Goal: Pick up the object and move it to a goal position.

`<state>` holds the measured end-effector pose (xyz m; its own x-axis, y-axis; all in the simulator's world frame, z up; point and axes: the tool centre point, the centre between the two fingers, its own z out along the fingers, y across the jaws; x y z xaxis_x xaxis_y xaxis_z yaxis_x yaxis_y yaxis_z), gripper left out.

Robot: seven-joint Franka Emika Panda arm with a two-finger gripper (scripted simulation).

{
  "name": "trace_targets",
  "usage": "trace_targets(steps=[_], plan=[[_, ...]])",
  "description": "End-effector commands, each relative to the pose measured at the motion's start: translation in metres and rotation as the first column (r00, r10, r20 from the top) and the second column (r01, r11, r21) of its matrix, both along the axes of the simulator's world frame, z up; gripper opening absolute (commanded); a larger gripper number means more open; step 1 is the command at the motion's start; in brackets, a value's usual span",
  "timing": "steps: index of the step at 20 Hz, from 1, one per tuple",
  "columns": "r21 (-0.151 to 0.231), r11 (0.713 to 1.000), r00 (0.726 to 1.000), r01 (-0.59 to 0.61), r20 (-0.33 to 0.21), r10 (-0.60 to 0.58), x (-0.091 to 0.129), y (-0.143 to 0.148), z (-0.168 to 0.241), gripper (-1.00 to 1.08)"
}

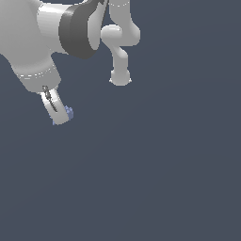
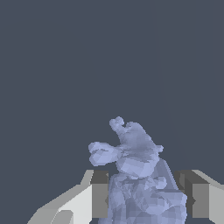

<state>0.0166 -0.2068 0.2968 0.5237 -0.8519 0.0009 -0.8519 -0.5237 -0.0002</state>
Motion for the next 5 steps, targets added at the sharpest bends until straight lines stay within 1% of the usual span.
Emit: trace_targets(steps=[1,5], plan=[[0.0,1.0,1.0,-0.001,-0.001,0.001,0.0015,-0.0033,0.0043,-1.0],[0.0,1.0,1.0,-0.001,-0.001,0.001,0.0024,-0.0051,0.0063,-1.0]])
